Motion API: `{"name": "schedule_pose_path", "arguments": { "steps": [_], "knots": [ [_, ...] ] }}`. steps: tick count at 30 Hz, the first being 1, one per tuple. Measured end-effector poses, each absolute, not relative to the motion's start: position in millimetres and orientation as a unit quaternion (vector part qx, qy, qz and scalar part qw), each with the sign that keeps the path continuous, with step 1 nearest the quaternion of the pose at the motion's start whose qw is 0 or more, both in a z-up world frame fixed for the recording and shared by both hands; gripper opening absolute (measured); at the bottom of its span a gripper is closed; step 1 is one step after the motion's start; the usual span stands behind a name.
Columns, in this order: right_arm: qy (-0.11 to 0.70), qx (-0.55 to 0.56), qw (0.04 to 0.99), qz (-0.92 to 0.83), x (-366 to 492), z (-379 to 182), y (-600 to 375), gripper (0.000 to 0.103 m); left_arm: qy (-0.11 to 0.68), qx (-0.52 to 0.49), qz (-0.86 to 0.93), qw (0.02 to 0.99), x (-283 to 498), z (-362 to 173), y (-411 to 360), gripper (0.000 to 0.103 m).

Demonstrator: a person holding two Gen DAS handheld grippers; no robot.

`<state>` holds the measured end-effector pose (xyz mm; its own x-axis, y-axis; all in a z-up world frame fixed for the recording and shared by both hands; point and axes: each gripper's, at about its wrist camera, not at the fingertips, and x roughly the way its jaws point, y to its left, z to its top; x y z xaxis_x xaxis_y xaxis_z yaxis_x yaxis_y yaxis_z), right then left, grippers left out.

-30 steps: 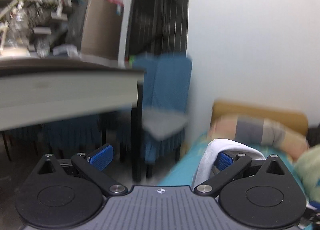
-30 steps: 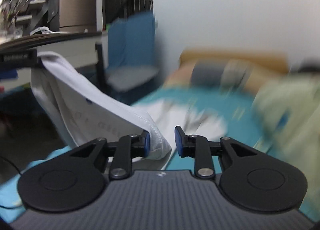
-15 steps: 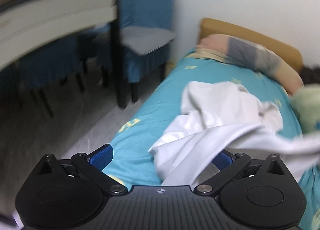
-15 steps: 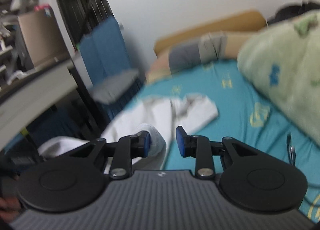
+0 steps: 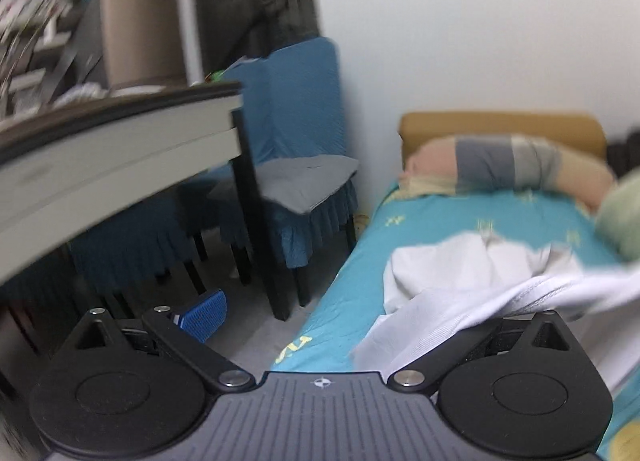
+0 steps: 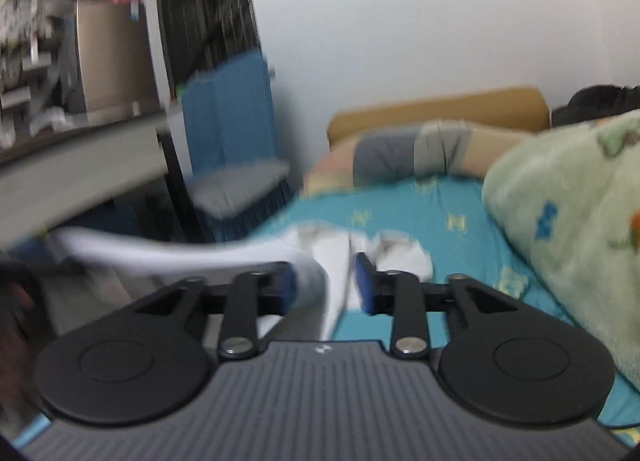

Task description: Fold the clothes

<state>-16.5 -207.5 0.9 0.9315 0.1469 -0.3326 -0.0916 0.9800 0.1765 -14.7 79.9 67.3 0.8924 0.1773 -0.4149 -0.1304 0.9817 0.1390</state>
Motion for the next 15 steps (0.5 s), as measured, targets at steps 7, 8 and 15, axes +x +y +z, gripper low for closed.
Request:
{"name": "schedule_pose_path", "arguments": {
  "steps": [7, 8, 15],
  "knots": [
    [0.282, 0.042, 0.958, 0.04, 7, -48, -189, 0.059, 0.302, 0.081, 0.102, 0.944, -29, 69, 110, 0.103],
    [0.281, 0.058, 0.957, 0.032, 6, -47, -193, 0.059, 0.324, 0.075, 0.099, 0.938, -31, 65, 114, 0.103],
    [0.142, 0.062, 0.987, -0.043, -37, -4, -207, 0.06, 0.427, 0.046, 0.073, 0.9, -40, 29, 116, 0.103]
  ]
}}
